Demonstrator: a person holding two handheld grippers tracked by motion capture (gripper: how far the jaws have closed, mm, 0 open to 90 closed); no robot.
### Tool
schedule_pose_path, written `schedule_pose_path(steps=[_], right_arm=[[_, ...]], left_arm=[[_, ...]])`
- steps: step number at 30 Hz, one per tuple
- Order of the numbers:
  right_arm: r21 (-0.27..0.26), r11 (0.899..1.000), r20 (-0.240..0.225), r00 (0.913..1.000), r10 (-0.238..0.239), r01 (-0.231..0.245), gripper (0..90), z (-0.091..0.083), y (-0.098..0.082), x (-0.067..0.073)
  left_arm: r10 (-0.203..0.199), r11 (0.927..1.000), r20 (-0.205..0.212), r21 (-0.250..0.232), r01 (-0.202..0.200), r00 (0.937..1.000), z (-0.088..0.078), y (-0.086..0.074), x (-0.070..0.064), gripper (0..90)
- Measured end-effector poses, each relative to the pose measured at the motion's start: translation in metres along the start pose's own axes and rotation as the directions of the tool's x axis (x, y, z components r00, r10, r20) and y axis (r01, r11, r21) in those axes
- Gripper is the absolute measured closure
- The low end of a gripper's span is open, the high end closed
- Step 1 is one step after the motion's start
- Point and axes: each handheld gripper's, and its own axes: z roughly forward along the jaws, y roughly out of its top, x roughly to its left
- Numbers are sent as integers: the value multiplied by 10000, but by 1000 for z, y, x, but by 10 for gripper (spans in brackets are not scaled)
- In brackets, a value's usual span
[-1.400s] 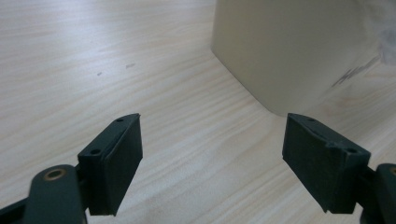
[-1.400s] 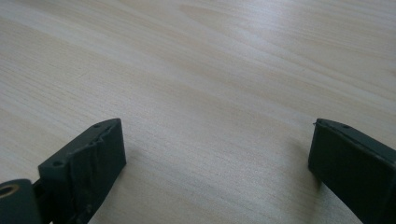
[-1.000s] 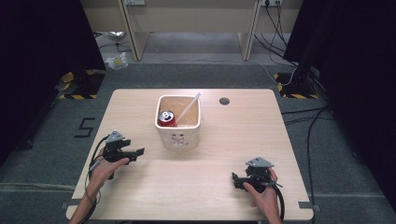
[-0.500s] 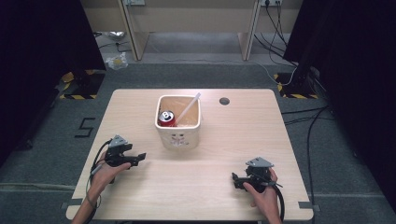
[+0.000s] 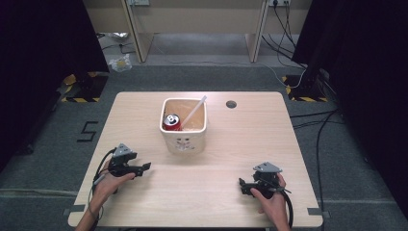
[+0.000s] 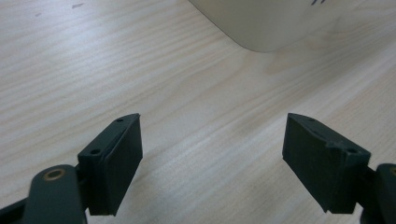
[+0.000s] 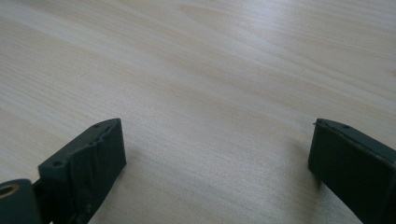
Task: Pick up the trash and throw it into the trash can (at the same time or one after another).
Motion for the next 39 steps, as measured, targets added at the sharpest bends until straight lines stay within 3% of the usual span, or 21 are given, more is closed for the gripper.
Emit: schedule_pose_path(steps=[22, 39], right_arm=[[-1, 10000, 3, 10000, -17, 17, 43, 0, 0, 0], [0, 10000, 0, 10000, -3, 3, 43, 0, 0, 0]], left_arm=[[351, 9989, 216, 288, -357, 9992, -4, -9, -15, 193], [556, 9976, 55, 414, -558, 9984, -3, -18, -23, 192]])
